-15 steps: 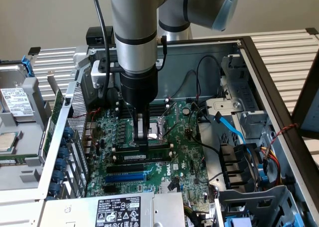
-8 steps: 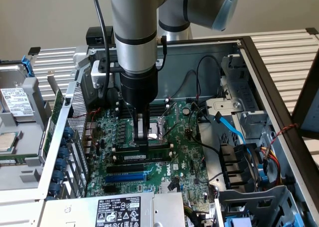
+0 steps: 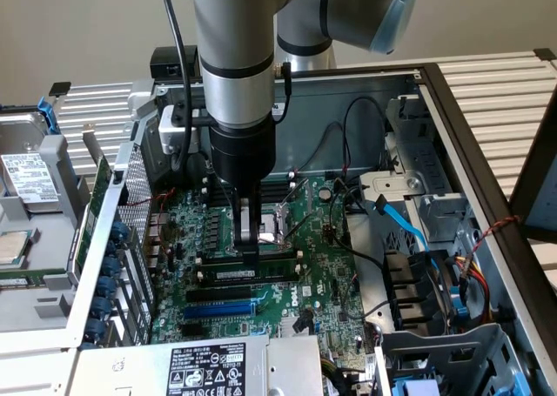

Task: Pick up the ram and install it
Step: 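Press down the ram until it locks into place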

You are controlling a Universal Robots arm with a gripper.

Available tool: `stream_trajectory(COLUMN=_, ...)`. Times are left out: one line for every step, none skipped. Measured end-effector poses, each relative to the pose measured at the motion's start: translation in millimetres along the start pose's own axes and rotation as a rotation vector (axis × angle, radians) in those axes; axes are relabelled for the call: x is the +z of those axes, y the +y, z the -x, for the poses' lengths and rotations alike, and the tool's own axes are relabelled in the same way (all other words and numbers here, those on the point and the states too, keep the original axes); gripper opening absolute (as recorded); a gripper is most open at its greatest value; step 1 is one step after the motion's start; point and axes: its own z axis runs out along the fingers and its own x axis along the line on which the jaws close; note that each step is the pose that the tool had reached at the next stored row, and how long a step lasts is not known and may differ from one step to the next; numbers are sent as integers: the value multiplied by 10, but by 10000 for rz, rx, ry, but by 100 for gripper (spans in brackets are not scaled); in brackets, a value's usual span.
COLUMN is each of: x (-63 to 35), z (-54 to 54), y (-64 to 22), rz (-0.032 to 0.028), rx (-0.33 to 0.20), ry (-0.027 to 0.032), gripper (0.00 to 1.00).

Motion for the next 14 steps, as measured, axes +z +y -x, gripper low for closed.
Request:
stream_trajectory(x=-3, z=0, y=0, rz=0, rx=0, ry=0, gripper=10)
stream_trajectory(x=-6, z=0, y=0, rz=0, rx=0, ry=-1, gripper=10)
stream_trajectory(x=-10, z=0, y=0, rz=-1, rx=1, ry=-1, gripper=10)
stream_trajectory(x=-14, z=-1, y=0, rz=-1, rx=1, ry=-1, gripper=10)
stream_trajectory(x=-19, z=-1, y=0, rz=-1, rx=1, ry=-1, gripper=10)
stream_trajectory(x=-24, z=-1, y=0, rz=-1, rx=0, ry=-1, gripper=10)
stream_trajectory(x=-30, z=-1, y=0, rz=-1, rx=0, ry=-1, gripper=10)
stream_trajectory(x=-35, z=-2, y=-1, rz=-5, rx=0, ry=0, gripper=10)
stream_trajectory(x=-43, z=-3, y=-1, rz=-1, rx=-2, ry=7, gripper=10)
stream_trajectory(x=-48, z=-3, y=-1, rz=-1, rx=-2, ry=5, gripper=10)
stream_trajectory(x=-55, z=-3, y=-1, rz=0, rx=-1, ry=6, gripper=10)
stream_trajectory(x=-62, z=-4, y=0, rz=1, rx=-2, ry=10, gripper=10)
stream_trajectory(x=-66, z=-4, y=0, rz=0, rx=0, ry=12, gripper=10)
stream_trajectory(x=-70, z=-4, y=0, rz=0, rx=0, ry=14, gripper=10)
